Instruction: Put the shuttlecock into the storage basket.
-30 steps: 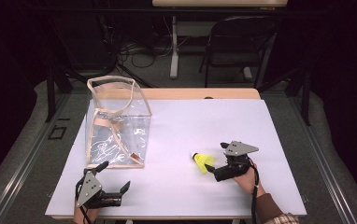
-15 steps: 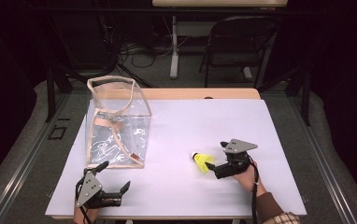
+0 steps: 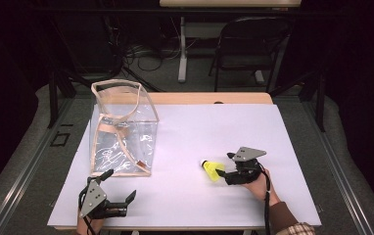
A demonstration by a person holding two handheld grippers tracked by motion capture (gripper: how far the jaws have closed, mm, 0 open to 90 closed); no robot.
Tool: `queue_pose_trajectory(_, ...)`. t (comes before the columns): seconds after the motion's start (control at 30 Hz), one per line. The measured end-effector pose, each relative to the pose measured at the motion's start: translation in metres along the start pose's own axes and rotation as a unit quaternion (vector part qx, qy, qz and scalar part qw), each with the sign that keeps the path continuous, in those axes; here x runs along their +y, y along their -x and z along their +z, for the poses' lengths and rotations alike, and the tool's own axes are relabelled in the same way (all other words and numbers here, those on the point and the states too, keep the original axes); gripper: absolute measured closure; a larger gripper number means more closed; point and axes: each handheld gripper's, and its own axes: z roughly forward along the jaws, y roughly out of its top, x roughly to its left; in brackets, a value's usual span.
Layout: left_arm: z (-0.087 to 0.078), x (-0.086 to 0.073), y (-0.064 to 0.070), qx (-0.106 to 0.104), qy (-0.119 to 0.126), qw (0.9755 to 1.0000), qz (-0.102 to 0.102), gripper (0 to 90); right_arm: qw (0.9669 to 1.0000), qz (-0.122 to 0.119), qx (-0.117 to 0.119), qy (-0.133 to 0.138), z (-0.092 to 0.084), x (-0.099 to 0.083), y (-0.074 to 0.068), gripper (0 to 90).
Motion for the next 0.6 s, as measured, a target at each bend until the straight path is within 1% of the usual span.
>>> queue_pose_trajectory(0.17, 0.0, 0.0, 0.0, 0.0, 0.0, 1.0, 0.0, 0.0, 0.9998, -0.005, -0.002, -0.022, 0.004, -0.001, -0.002, 45.5)
queue_pose_trajectory(0.23, 0.0, 0.0, 0.0, 0.0, 0.0, 1.0, 0.0, 0.0, 0.9996, -0.008, 0.002, -0.027, 0.006, -0.002, -0.002, 50.1)
queue_pose_trajectory(0.27, 0.0, 0.0, 0.0, 0.0, 0.0, 1.0, 0.0, 0.0, 0.9995, -0.007, -0.002, -0.031, 0.007, -0.002, -0.003, 53.2)
queue_pose_trajectory(0.33, 0.0, 0.0, 0.0, 0.0, 0.0, 1.0, -0.001, 0.0, 0.9993, -0.008, -0.002, -0.036, 0.008, -0.002, -0.003, 56.4)
queue_pose_trajectory(0.6, 0.0, 0.0, 0.0, 0.0, 0.0, 1.0, 0.001, 0.0, 0.9991, -0.003, -0.011, -0.04, 0.011, -0.002, -0.003, 67.1)
